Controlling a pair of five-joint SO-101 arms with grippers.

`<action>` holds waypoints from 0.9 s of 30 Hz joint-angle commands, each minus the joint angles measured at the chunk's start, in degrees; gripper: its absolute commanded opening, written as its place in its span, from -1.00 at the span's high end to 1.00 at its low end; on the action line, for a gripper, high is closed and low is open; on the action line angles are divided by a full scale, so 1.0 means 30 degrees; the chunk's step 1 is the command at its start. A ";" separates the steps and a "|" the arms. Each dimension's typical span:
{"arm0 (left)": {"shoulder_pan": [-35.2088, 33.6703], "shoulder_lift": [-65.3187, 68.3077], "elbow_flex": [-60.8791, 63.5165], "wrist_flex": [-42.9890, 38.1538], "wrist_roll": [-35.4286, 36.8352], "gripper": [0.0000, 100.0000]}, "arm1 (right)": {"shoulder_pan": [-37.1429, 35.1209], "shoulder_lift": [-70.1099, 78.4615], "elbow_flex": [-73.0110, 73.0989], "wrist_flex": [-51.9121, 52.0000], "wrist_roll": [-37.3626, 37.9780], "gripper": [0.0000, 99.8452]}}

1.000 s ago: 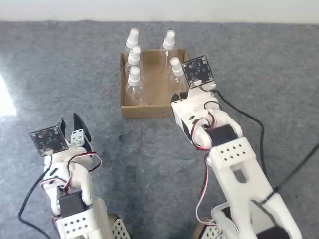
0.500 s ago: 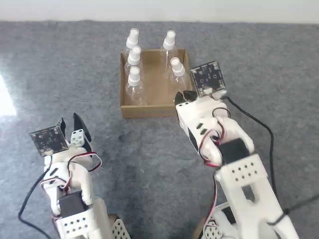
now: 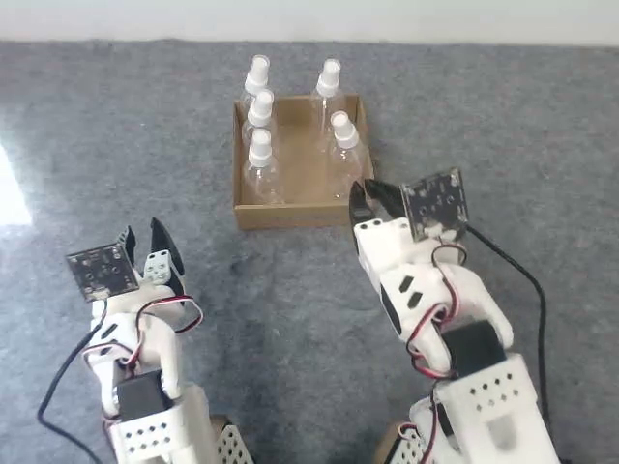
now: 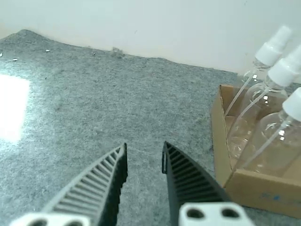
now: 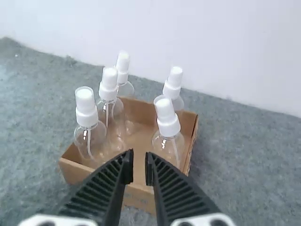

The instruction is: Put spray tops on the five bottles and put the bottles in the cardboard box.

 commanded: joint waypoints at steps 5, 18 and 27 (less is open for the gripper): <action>0.0147 -0.0293 -0.0103 -0.0293 -0.0234 0.76 | 0.0103 -0.2711 0.0615 -0.1158 -0.0029 0.99; 0.0147 -0.0293 -0.0103 -0.0293 -0.0234 0.76 | 0.2447 -0.7223 0.1465 -0.1304 -0.0029 0.99; 0.0117 -0.0293 -0.0073 -0.0293 -0.0234 0.76 | 0.2564 -0.8923 0.1582 0.0220 0.0000 0.99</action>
